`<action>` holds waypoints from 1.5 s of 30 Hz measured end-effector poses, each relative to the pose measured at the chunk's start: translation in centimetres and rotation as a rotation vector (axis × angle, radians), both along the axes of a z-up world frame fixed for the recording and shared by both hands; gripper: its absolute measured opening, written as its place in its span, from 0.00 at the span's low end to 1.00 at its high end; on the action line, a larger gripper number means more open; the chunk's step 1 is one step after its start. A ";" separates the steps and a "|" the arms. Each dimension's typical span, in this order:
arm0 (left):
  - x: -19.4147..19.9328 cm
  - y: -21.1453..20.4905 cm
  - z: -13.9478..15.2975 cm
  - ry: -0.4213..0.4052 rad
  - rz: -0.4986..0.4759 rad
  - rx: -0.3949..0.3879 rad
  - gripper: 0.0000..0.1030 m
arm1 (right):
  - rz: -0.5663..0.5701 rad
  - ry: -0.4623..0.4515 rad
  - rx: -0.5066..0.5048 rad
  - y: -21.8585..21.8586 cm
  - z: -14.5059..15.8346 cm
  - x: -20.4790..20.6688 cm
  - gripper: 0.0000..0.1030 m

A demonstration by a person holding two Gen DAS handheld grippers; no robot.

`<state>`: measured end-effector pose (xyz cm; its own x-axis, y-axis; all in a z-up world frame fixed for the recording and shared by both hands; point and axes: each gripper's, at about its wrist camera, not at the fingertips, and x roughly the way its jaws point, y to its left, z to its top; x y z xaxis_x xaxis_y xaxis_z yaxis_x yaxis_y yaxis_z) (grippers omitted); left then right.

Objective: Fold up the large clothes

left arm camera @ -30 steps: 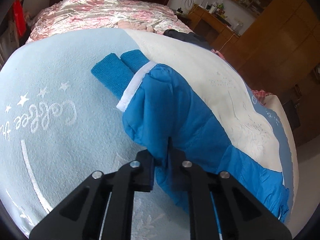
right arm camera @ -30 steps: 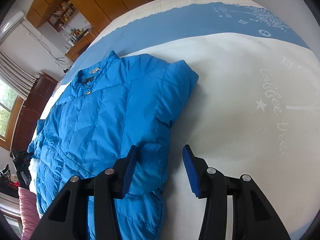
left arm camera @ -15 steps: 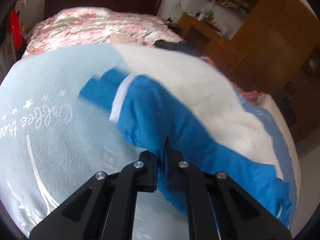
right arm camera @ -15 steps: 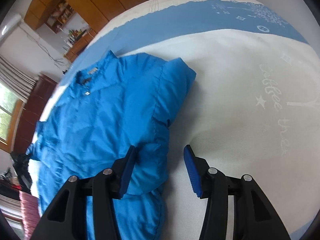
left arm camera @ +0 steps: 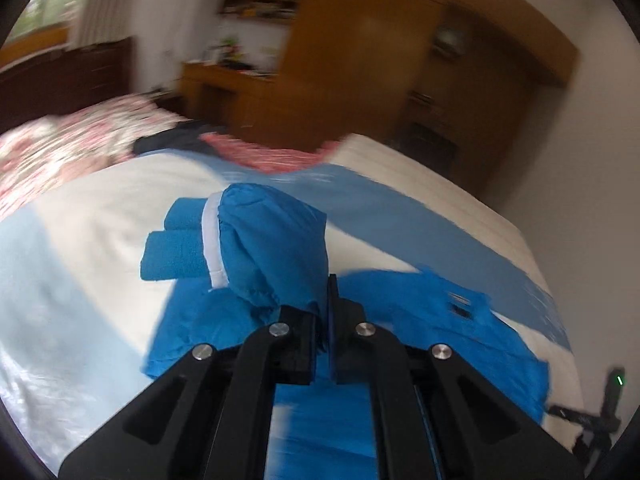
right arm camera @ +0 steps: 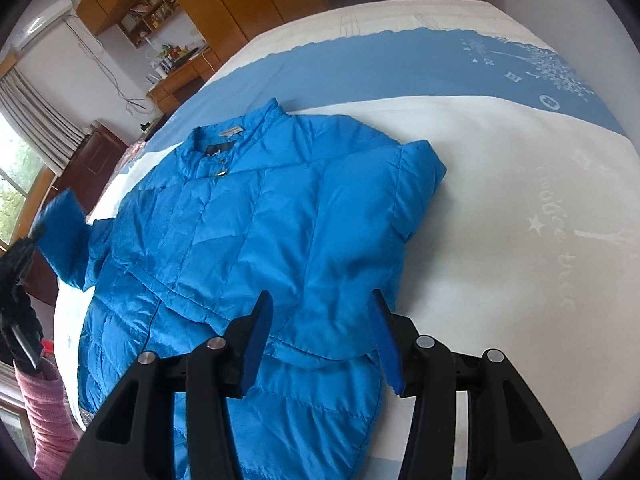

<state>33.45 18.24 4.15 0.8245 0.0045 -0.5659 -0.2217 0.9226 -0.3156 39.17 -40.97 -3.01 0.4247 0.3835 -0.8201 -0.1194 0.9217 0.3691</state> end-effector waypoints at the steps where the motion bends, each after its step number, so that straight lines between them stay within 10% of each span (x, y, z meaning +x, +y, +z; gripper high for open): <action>1: 0.4 -1.7 0.0 -0.004 -0.041 0.004 0.02 | 0.003 -0.001 0.002 0.1 -0.1 0.0 0.48; 13: 6.8 -20.6 -4.6 0.098 -0.452 -0.007 0.02 | 0.015 -0.003 -0.003 0.2 -0.4 0.1 0.48; 24: 8.5 -22.8 -13.1 0.329 -0.553 -0.095 0.07 | 0.022 0.014 -0.002 0.2 -1.2 0.4 0.48; 29: 5.1 -21.4 -10.8 0.320 -0.613 -0.150 0.51 | 0.025 -0.020 -0.010 0.3 0.0 -0.1 0.48; 31: 3.6 -20.1 -9.7 0.298 -0.626 -0.176 0.53 | 0.039 -0.036 -0.004 0.6 0.6 -0.3 0.48; 40: 4.6 -9.4 -9.5 0.360 -0.246 0.021 0.47 | 0.174 -0.037 -0.022 7.2 3.4 0.8 0.56; 45: 6.2 -7.1 -12.3 0.401 -0.223 -0.032 0.42 | 0.265 -0.018 -0.033 13.0 3.5 2.0 0.65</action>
<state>39.69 11.11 -8.12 0.5194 -0.1713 -0.8372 -0.1291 0.9527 -0.2750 41.21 -27.95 0.47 0.3275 0.4561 -0.8275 -0.3642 0.8690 0.3348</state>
